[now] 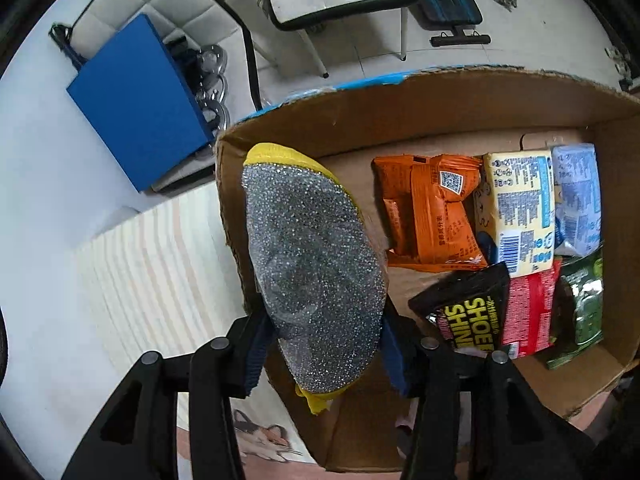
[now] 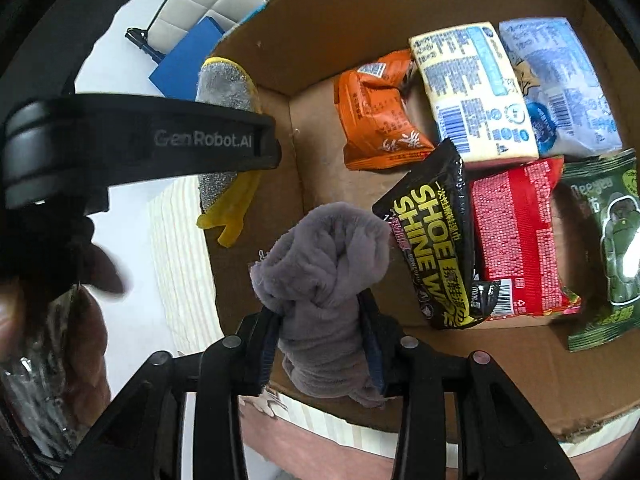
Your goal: Organize soft objects
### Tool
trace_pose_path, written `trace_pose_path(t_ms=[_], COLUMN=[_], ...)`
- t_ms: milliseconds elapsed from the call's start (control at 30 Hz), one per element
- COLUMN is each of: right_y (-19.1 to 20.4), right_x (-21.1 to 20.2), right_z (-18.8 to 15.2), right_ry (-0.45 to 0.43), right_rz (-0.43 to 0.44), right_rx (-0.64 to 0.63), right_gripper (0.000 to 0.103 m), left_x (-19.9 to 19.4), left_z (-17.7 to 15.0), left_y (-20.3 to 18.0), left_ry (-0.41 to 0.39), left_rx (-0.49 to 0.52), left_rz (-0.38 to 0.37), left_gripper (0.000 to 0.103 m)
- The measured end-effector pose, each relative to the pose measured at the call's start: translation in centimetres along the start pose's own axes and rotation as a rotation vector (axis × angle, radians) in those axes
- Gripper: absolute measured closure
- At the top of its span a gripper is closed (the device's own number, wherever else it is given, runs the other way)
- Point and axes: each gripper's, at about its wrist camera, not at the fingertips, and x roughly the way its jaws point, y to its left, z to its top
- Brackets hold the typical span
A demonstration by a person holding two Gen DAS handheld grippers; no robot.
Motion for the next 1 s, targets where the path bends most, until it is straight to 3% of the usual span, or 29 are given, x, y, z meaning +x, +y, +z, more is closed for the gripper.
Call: trace_pose_path(t_ms=[33, 100, 267, 333, 367, 400, 733, 933, 1000], right_y=[0.0, 0.0, 0.3, 0.3, 0.3, 0.3, -1.0, -2.7, -3.4], right_x=[0.0, -0.2, -1.0, -1.5, -2.1, -2.7, -6.6, -10.5, -12.0], right_z=[0.0, -0.1, -0.3, -0.4, -0.5, -0.7, -1.1, -2.0, -2.5], right_ry=[-0.004, -0.012, -0.012, -0.011, -0.011, -0.014, -0.043, -0.109, -0.149], right_rz=[-0.008, -0.013, -0.056, -0.057, -0.062, -0.064, -0.127, -0.289, -0.362], right_rx=[-0.001, -0.004, -0.023, -0.033, -0.036, -0.040, -0.075, -0.120, -0.135], right_gripper=[0.049, 0.028, 0.027, 0.026, 0.019, 0.014, 0.004, 0.004, 0.004], left_x=[0.2, 0.1, -0.6, -0.9, -1.1, -1.3, -2.9, -4.5, -5.1], left_z=[0.2, 0.3, 0.2, 0.0, 0.0, 0.0, -1.2, -4.0, -5.7], left_y=[0.1, 0.3, 0.0, -0.3, -0.4, -0.5, 0.1, 0.0, -0.5], left_ry=[0.003, -0.003, -0.009, -0.018, -0.033, -0.042, -0.087, -0.166, -0.208], left_rx=[-0.007, -0.014, -0.005, 0.003, 0.010, 0.011, -0.035, -0.095, -0.108], left_rz=[-0.007, -0.017, -0.026, 0.005, 0.021, 0.027, -0.011, -0.111, -0.112], left_gripper=[0.055, 0.054, 0.037, 0.015, 0.011, 0.011, 0.003, 0.003, 0.003])
